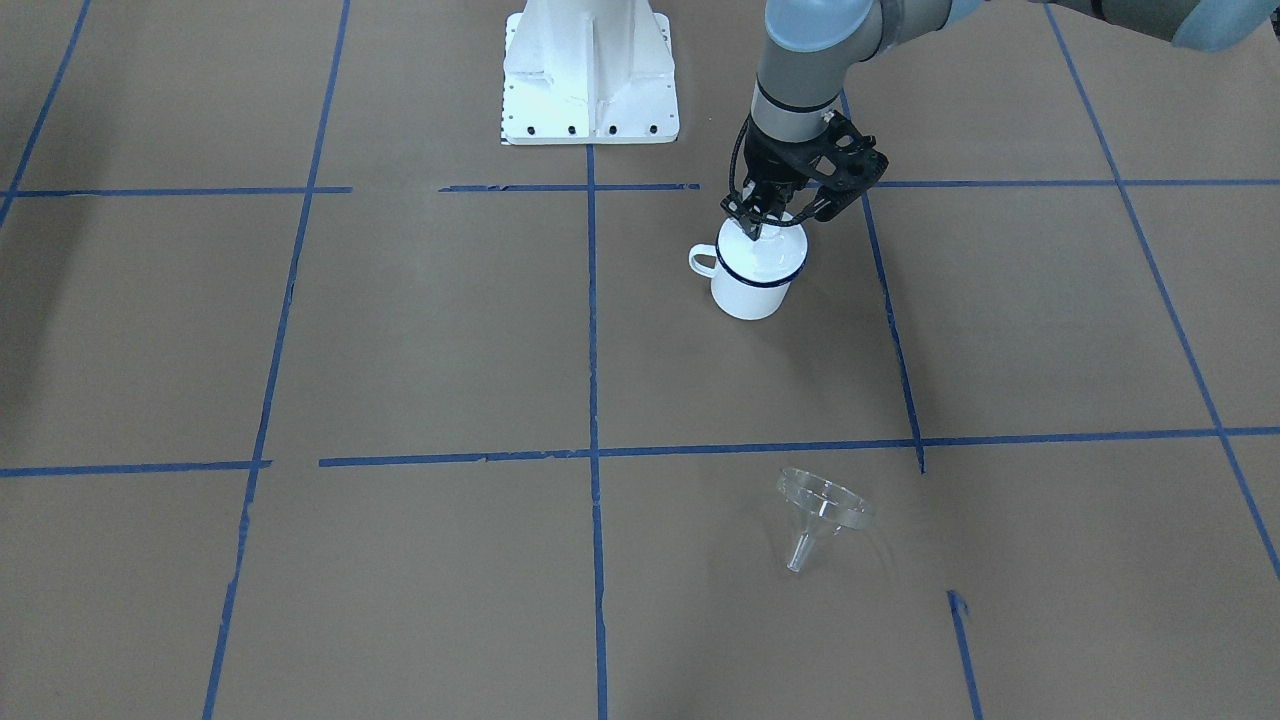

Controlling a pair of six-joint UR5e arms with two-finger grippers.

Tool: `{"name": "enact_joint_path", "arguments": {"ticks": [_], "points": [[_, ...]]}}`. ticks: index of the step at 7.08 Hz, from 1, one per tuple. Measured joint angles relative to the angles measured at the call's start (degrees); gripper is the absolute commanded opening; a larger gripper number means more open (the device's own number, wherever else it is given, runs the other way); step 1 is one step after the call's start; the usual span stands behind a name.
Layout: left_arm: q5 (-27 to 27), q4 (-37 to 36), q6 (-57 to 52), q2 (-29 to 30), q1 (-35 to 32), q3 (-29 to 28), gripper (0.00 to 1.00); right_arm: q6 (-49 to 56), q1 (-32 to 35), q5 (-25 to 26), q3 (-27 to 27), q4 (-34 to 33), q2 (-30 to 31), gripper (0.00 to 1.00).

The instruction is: Remove funnel from cup

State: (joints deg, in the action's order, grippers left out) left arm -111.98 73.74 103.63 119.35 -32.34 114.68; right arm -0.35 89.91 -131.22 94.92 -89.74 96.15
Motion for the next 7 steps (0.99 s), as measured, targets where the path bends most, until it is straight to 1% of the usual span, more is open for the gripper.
{"name": "enact_joint_path", "arguments": {"ticks": [1, 3, 5, 6, 7], "points": [[0.01, 0.13, -0.01, -0.02, 0.00, -0.04, 0.99, 0.00, 0.00, 0.00, 0.00, 0.00, 0.00, 1.00], [0.03, 0.55, 0.01, -0.12, -0.01, -0.10, 1.00, 0.00, 0.00, 0.00, 0.00, 0.00, 0.00, 1.00], [0.03, 0.57, -2.33, -0.32, -0.16, 0.11, 1.00, 0.00, 0.00, 0.00, 0.00, 0.00, 0.00, 1.00], [0.00, 0.52, -5.45, -0.41, -0.70, 0.38, 1.00, 0.00, 0.00, 0.00, 0.00, 0.00, 0.00, 1.00], [-0.28, 0.59, -11.26, -1.01, -2.95, 0.59, 1.00, 0.00, 0.00, 0.00, 0.00, 0.00, 0.00, 1.00]]}}
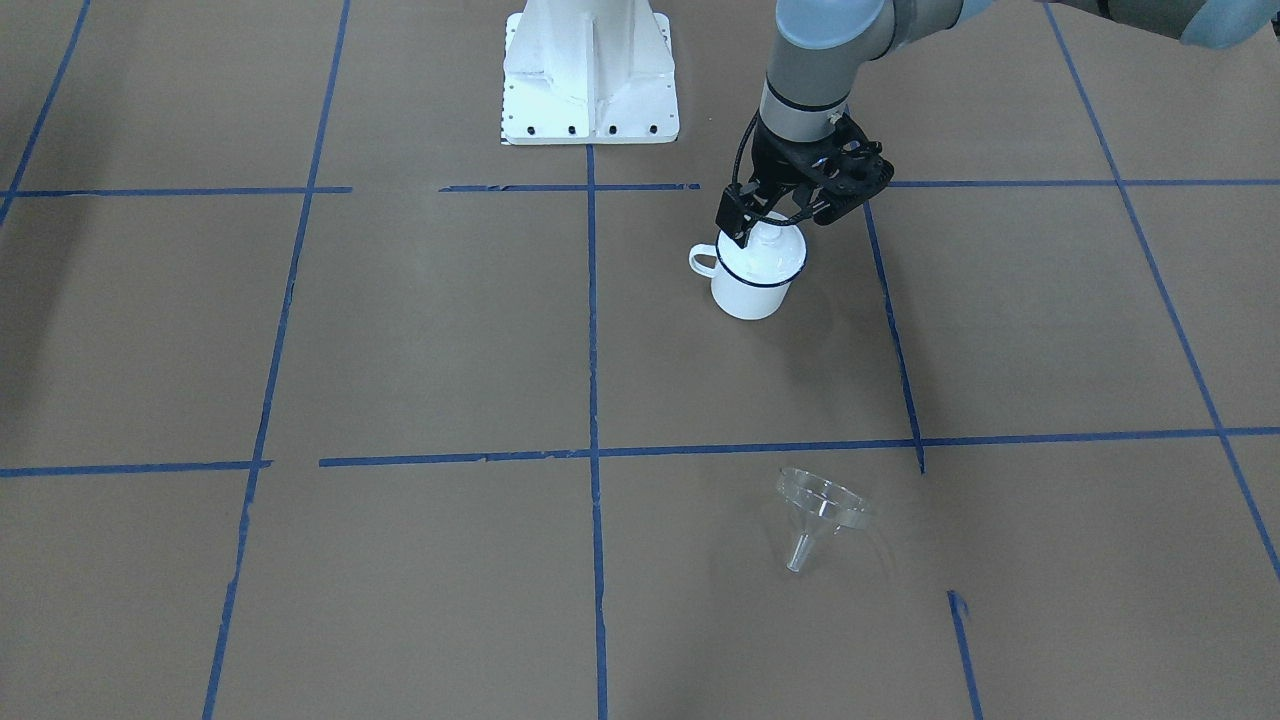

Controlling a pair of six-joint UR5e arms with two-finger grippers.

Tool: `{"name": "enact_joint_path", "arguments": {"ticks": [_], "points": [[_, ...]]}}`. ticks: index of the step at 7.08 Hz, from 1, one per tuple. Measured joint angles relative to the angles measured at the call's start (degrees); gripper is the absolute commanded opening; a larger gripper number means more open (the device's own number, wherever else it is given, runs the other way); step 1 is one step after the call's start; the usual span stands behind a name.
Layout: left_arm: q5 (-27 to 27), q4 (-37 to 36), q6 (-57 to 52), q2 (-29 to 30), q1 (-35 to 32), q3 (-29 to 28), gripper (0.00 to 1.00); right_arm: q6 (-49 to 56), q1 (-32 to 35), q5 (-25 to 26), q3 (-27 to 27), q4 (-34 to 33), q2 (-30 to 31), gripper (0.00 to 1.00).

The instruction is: Remove funnel from cup

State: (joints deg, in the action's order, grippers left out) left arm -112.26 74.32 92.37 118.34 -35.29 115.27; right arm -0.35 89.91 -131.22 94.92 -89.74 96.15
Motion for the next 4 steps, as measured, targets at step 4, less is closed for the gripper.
{"name": "enact_joint_path", "arguments": {"ticks": [4], "points": [[-12.00, 0.40, -39.57, -7.96, -24.26, -0.58, 1.00, 0.00, 0.00, 0.00, -0.04, 0.00, 0.00, 1.00]]}}
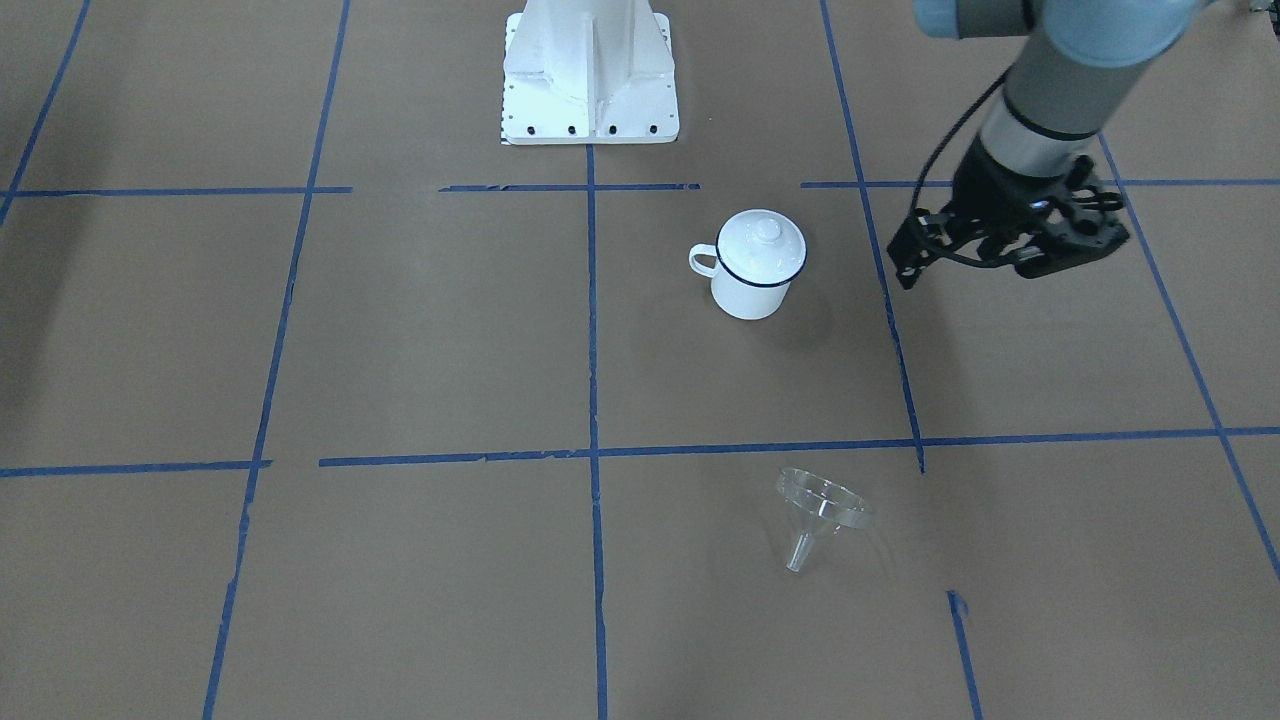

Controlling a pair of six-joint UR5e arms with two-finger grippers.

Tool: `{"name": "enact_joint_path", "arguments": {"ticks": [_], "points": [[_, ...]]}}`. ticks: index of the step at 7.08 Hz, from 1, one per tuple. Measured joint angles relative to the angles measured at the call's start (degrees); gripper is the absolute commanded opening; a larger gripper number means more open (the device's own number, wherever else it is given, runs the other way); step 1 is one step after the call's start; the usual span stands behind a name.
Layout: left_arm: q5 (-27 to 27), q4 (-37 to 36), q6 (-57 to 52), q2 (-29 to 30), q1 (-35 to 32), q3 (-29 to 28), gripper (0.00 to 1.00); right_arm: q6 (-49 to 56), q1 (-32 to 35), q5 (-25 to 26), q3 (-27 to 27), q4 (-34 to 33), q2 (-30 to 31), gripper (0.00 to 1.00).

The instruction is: Remove funnel from cup

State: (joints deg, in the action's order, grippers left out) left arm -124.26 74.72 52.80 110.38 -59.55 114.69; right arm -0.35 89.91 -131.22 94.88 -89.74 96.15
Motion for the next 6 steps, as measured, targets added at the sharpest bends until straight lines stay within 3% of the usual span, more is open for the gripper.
{"name": "enact_joint_path", "arguments": {"ticks": [2, 4, 6], "points": [[-3.42, 1.85, -21.47, -6.81, -12.37, -3.30, 1.00, 0.00, 0.00, 0.00, -0.04, 0.00, 0.00, 1.00], [-6.92, 6.74, -41.63, -12.91, -23.27, -10.63, 1.00, 0.00, 0.00, 0.00, -0.04, 0.00, 0.00, 1.00], [-8.72, 11.18, -55.35, -19.11, -30.26, -16.69, 1.00, 0.00, 0.00, 0.00, -0.05, 0.00, 0.00, 1.00]]}}
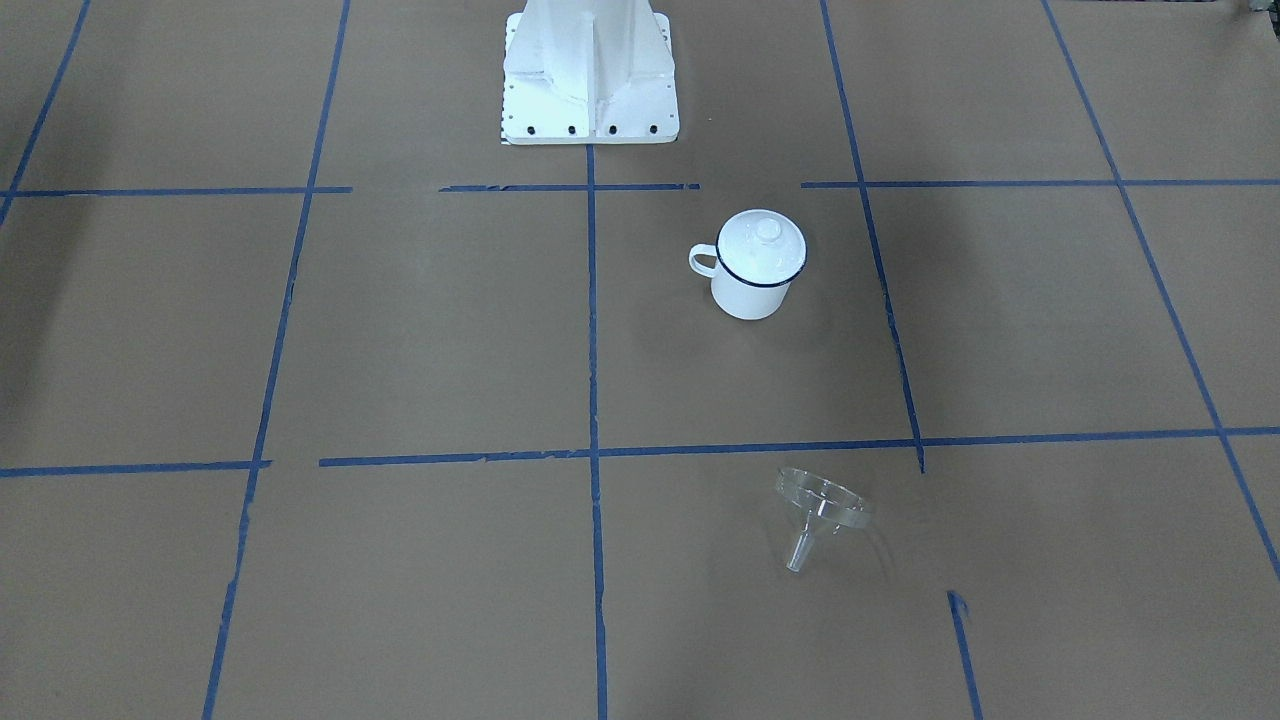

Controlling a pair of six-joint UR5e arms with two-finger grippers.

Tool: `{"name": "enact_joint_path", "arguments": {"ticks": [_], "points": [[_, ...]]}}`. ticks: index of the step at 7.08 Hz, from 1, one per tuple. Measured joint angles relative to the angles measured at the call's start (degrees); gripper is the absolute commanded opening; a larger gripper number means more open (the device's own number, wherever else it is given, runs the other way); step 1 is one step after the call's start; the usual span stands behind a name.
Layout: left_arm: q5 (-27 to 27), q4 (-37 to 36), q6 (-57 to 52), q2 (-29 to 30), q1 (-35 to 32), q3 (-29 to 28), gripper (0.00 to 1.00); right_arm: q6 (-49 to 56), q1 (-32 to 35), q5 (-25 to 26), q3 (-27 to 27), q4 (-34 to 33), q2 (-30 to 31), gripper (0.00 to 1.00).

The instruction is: Remove funnel from cup

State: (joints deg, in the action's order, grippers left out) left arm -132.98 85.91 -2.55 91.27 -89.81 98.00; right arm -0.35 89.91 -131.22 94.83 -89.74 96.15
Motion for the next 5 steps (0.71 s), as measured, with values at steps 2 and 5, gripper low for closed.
{"name": "enact_joint_path", "arguments": {"ticks": [2, 5], "points": [[-1.49, 2.83, -5.79, -4.21, -2.02, -2.04, 1.00, 0.00, 0.00, 0.00, 0.03, 0.00, 0.00, 1.00], [-3.26, 3.31, -2.27, -5.21, -2.31, 0.03, 1.00, 0.00, 0.00, 0.00, 0.03, 0.00, 0.00, 1.00]]}}
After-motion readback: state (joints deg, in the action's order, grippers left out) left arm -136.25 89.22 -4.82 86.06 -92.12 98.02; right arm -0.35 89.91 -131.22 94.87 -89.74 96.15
